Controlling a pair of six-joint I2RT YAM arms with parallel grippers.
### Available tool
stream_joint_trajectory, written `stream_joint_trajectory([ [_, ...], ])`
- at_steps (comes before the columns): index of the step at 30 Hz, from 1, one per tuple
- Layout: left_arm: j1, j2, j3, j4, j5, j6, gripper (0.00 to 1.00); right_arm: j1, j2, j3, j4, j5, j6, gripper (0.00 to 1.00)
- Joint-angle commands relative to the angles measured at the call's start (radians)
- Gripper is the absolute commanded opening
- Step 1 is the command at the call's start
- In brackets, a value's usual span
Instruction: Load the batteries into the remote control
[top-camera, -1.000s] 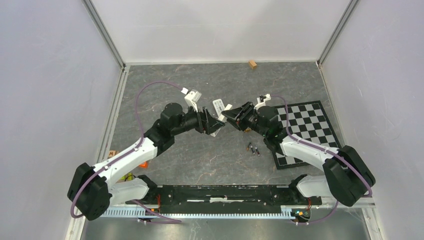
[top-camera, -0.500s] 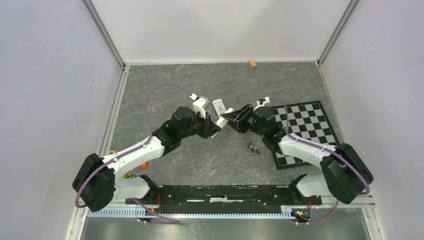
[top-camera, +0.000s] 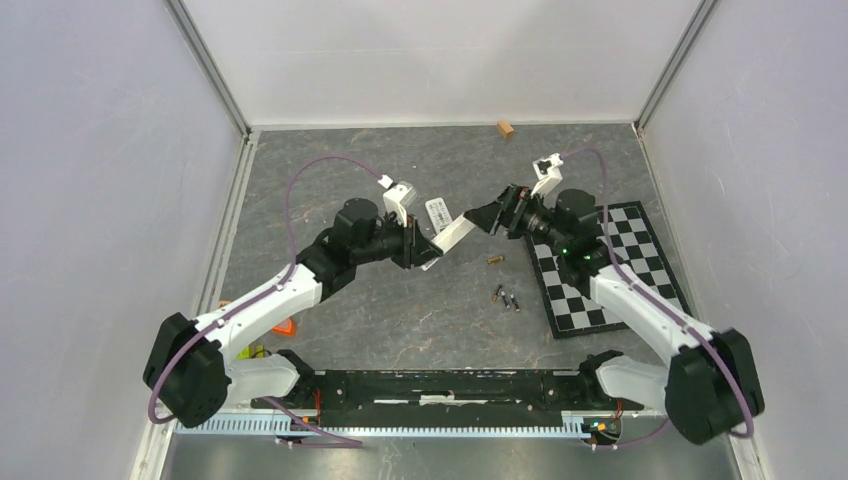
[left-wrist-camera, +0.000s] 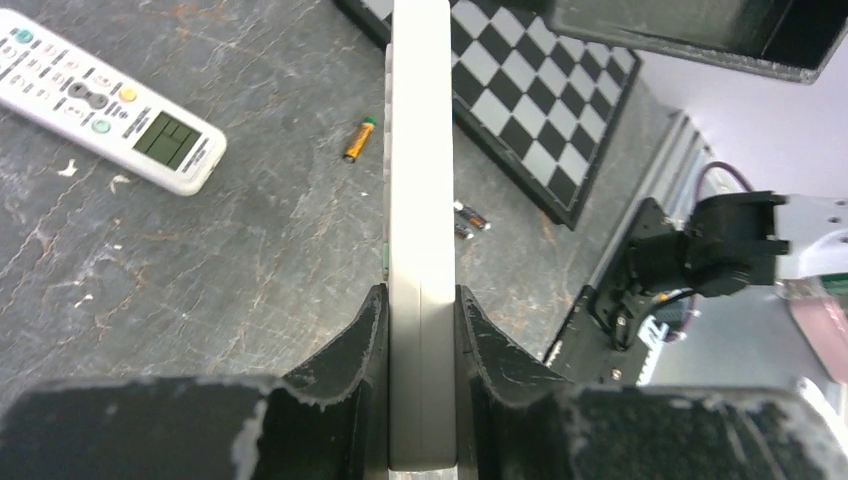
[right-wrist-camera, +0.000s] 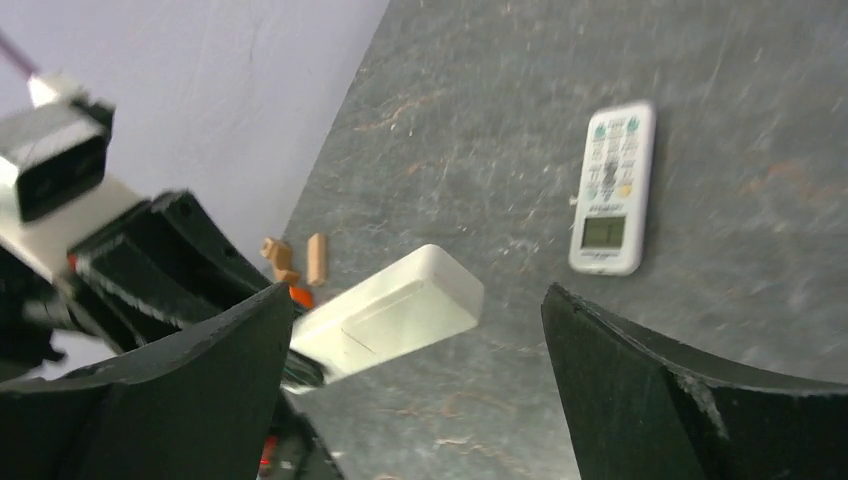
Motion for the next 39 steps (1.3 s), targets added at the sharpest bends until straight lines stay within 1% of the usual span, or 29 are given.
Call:
stream_joint_trajectory([
  [1,0.064,-0.032,0.099,-0.041,0.222,0.0,0.02,-0.025,-0.12,0.045,-0.062,-0.13,-0.399,0.98],
  [5,0.104,-0.038,0.209,-0.149,0.367,0.037,0.02,-0.026,-0.153,0.075,-0.037,-0.283,-0.473,0.98],
  [7,0.108,-0.039,0.26,-0.233,0.425,0.097,0.02,-0.026,-0.147,0.094,-0.024,-0.366,-0.474,0.98],
  [10,0.11,-0.037,0.317,-0.357,0.493,0.177,0.02,-0.024,-0.138,0.117,-0.028,-0.438,-0.48,0.97],
  [12,0.11,-0.04,0.325,-0.398,0.535,0.218,0.02,-0.018,-0.138,0.12,-0.007,-0.498,-0.49,0.92],
  [15,0.111,-0.04,0.342,-0.439,0.58,0.257,0.02,0.007,-0.138,0.125,0.016,-0.527,-0.511,0.84],
  [17,0.111,-0.041,0.35,-0.442,0.61,0.266,0.02,0.024,-0.135,0.133,0.025,-0.553,-0.516,0.78],
  [20,0.111,-0.041,0.355,-0.445,0.66,0.276,0.02,0.056,-0.127,0.14,0.031,-0.581,-0.502,0.73],
  [24,0.11,-0.057,0.367,-0.481,0.666,0.317,0.02,0.085,-0.087,0.169,-0.029,-0.632,-0.493,0.62],
  [26,0.111,-0.063,0.381,-0.534,0.666,0.359,0.02,0.097,-0.082,0.162,-0.027,-0.643,-0.495,0.58],
  [27,0.111,-0.066,0.39,-0.558,0.666,0.378,0.02,0.1,-0.084,0.158,-0.024,-0.643,-0.494,0.53],
  [28,0.111,-0.071,0.392,-0.571,0.666,0.386,0.02,0.101,-0.088,0.153,-0.011,-0.65,-0.489,0.51],
  [32,0.11,-0.089,0.386,-0.572,0.686,0.396,0.02,0.102,-0.098,0.135,0.04,-0.674,-0.452,0.49],
  [36,0.111,-0.095,0.39,-0.57,0.692,0.396,0.02,0.107,-0.092,0.14,0.04,-0.698,-0.435,0.52],
  [39,0.111,-0.097,0.391,-0.557,0.698,0.389,0.02,0.11,-0.087,0.141,0.043,-0.701,-0.424,0.52],
])
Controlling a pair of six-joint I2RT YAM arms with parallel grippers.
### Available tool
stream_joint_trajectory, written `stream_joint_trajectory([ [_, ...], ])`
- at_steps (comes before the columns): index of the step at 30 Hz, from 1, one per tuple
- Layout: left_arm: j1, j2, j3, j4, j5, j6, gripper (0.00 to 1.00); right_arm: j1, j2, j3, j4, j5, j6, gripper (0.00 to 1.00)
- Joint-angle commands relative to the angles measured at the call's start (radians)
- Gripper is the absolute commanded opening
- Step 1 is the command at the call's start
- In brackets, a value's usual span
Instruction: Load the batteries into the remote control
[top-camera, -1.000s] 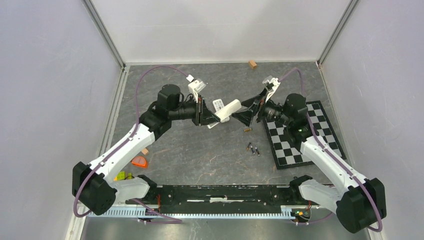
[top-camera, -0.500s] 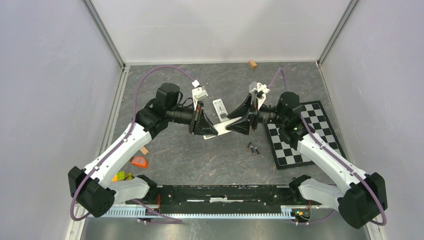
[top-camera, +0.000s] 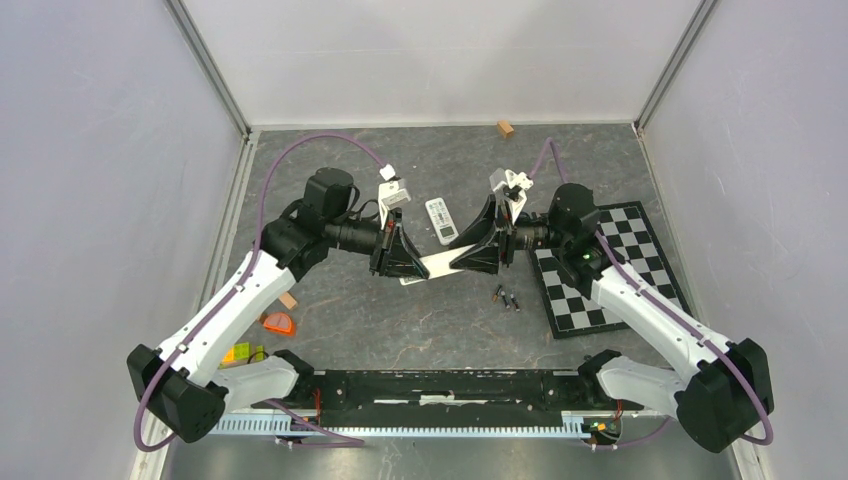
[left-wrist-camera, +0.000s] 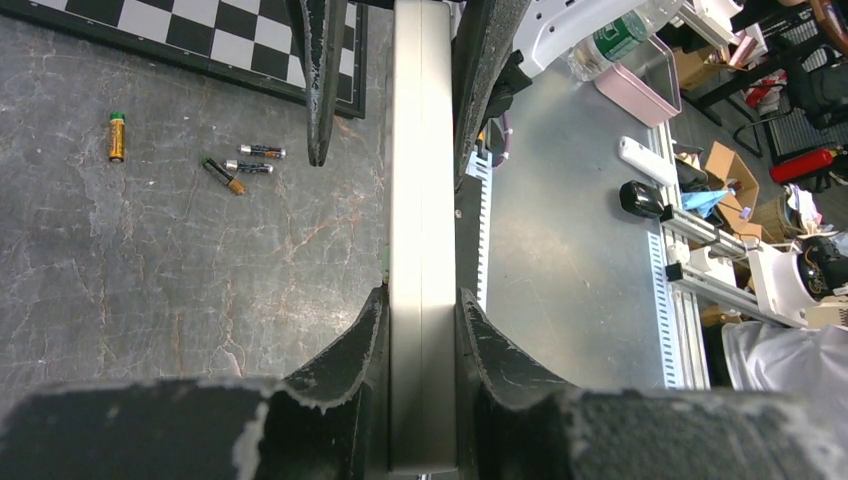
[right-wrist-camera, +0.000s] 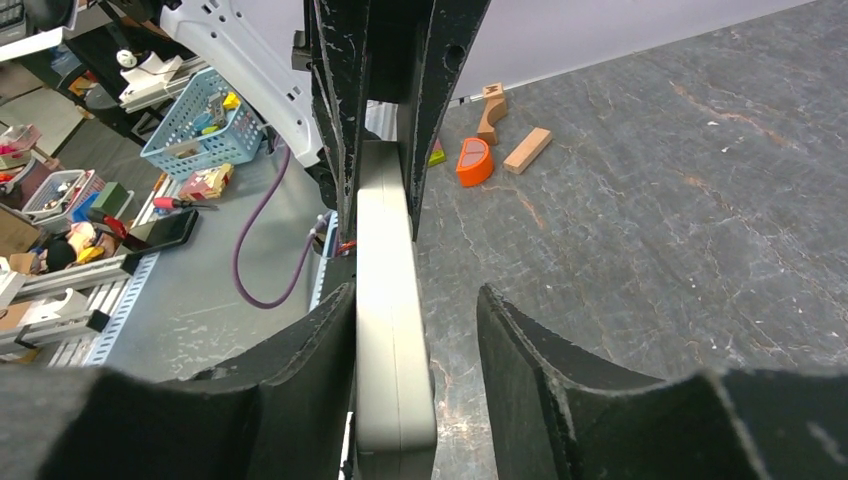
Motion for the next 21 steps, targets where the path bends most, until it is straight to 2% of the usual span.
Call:
stream_joint_trajectory([
  [1,0.002,-0.03,0.043,0.026,0.056,0.034,0.02,0.008,-0.003,0.013,0.056,-0.027,0.03,0.49],
  [3,0.003,-0.031,0.04,0.04,0.06,0.022,0.02,0.01,-0.005,0.008,0.097,-0.027,0.069,0.41],
  [5,0.003,-0.035,0.036,0.063,0.059,0.001,0.03,0.01,-0.003,0.002,0.152,-0.028,0.118,0.24],
  [7,0.002,-0.046,0.029,0.103,0.045,-0.037,0.12,0.011,-0.001,-0.013,0.231,-0.033,0.183,0.1],
  [8,0.003,-0.052,0.023,0.126,0.033,-0.063,0.16,0.012,0.001,-0.024,0.286,-0.032,0.227,0.07],
  [9,0.002,-0.057,0.02,0.153,0.019,-0.087,0.25,0.012,0.004,-0.033,0.331,-0.031,0.265,0.05],
  [11,0.002,-0.068,0.015,0.19,-0.032,-0.131,0.51,0.011,0.012,-0.049,0.427,-0.028,0.352,0.01],
  [12,0.003,-0.073,0.013,0.207,-0.06,-0.15,0.59,0.011,0.013,-0.057,0.47,-0.017,0.393,0.0],
  [13,0.002,-0.076,0.01,0.226,-0.084,-0.176,0.72,0.012,0.014,-0.06,0.491,-0.006,0.415,0.0],
  [15,0.002,-0.088,-0.002,0.271,-0.171,-0.243,0.91,0.012,0.015,-0.063,0.524,0.038,0.457,0.0],
  [17,0.002,-0.098,-0.027,0.337,-0.295,-0.332,0.99,0.01,0.017,-0.065,0.525,0.11,0.48,0.0],
  [21,0.003,-0.124,-0.126,0.509,-0.5,-0.565,1.0,0.011,0.008,-0.095,0.558,0.315,0.536,0.0],
])
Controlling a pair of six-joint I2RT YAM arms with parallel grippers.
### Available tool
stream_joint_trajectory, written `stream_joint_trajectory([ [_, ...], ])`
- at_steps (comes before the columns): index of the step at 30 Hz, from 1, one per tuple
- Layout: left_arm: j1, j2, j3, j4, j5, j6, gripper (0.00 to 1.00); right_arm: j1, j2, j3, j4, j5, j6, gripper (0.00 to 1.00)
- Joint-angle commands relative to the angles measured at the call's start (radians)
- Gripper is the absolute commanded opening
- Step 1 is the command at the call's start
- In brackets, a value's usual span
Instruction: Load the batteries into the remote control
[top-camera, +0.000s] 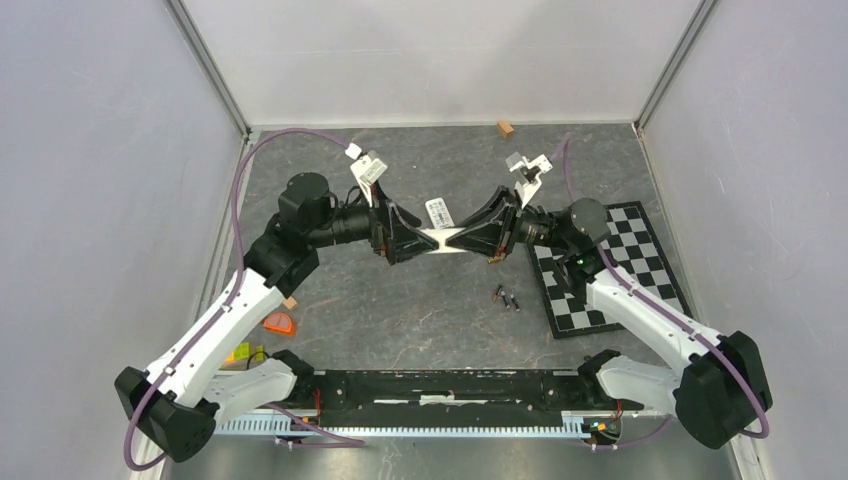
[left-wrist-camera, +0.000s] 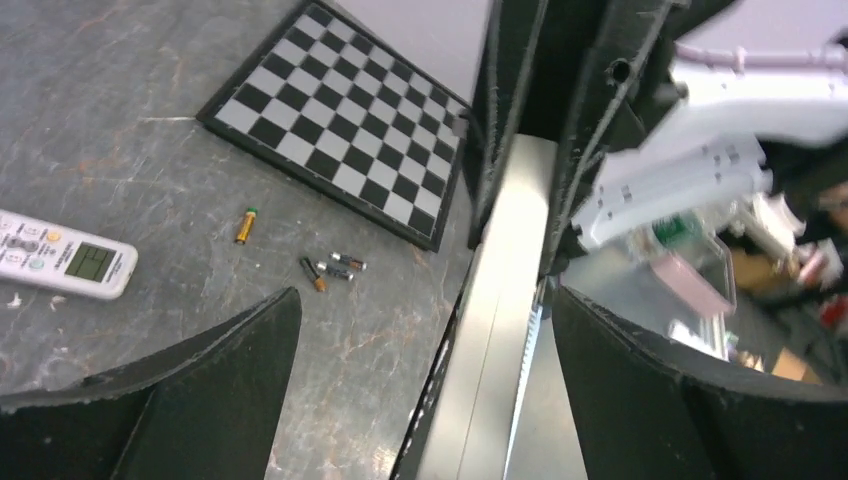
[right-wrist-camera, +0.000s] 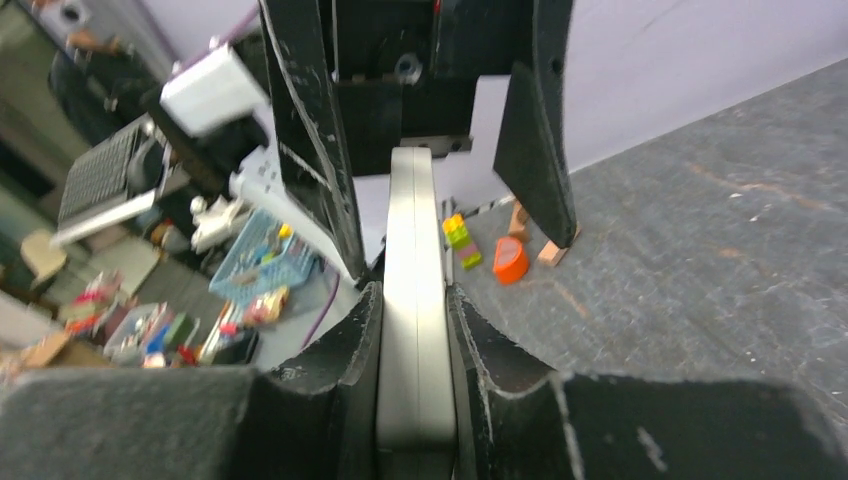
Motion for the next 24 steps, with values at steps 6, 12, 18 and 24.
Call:
stream_joint_trajectory([
  [6,0.001,-0.05,-0.307,0.715,-0.316,-0.601,1.0,0.029,0.013,-0.133,0.341,0.465,0.34,0.0],
  [12,-0.004,-0.027,-0.44,1.049,-0.454,-0.791,0.99,0.098,0.002,-0.206,0.316,0.682,0.422,0.0],
  [18,-0.018,-0.015,-0.456,1.055,-0.498,-0.816,0.85,0.132,-0.001,-0.238,0.301,0.793,0.464,0.0],
  [24,-0.032,0.022,-0.445,1.074,-0.465,-0.844,0.68,0.15,0.041,-0.212,0.333,0.804,0.496,0.0],
])
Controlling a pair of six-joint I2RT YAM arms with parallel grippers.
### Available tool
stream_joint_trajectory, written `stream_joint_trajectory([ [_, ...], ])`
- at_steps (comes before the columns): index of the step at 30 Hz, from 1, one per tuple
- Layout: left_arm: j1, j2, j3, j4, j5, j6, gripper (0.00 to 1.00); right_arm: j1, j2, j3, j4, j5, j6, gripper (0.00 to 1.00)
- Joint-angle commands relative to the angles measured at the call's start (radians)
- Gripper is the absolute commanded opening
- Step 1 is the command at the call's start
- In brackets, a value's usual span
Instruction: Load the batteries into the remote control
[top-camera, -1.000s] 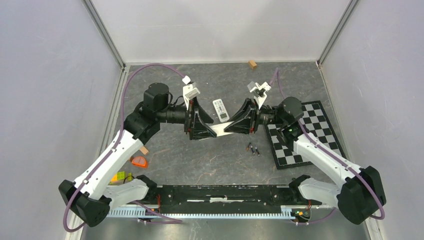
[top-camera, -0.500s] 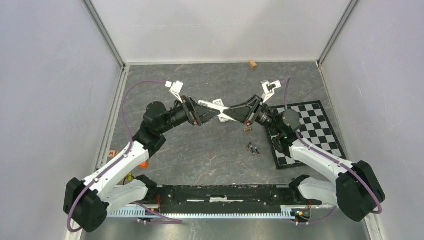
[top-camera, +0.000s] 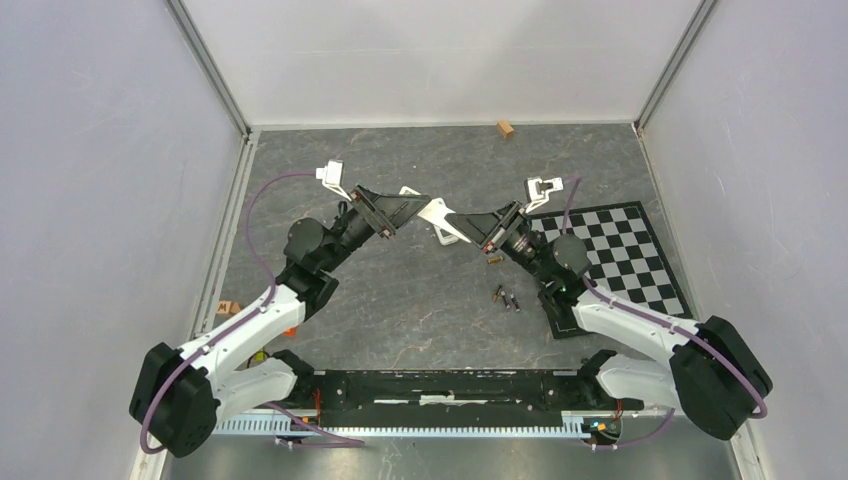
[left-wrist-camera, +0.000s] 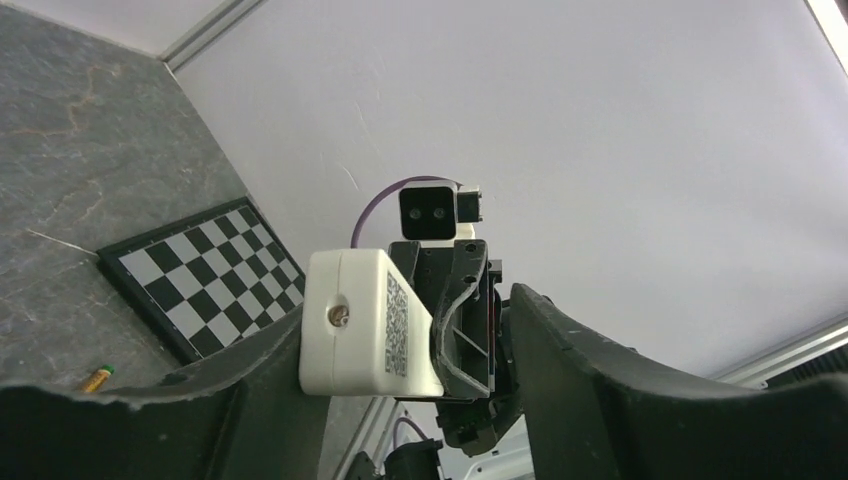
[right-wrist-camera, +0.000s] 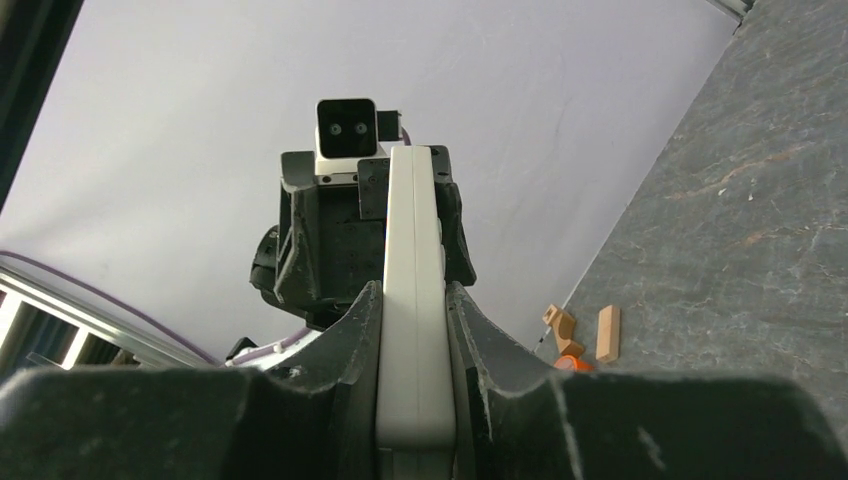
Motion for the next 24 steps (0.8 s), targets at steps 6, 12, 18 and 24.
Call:
stream_joint_trajectory([
  [6,-0.016,0.04,0.029,0.069,0.029,-0.072,0.53,0.014,0.061,0.06,0.069,0.024,0.055,0.0],
  [12,-0.016,0.059,0.036,0.061,0.044,-0.084,0.15,0.014,0.076,0.058,0.065,0.001,0.047,0.01],
  [18,-0.017,0.058,0.055,0.049,0.044,-0.062,0.02,0.013,0.059,0.058,-0.075,-0.001,-0.007,0.45],
  [24,-0.015,0.057,0.066,0.038,0.051,-0.058,0.02,0.012,0.073,0.083,-0.127,-0.011,-0.031,0.63],
])
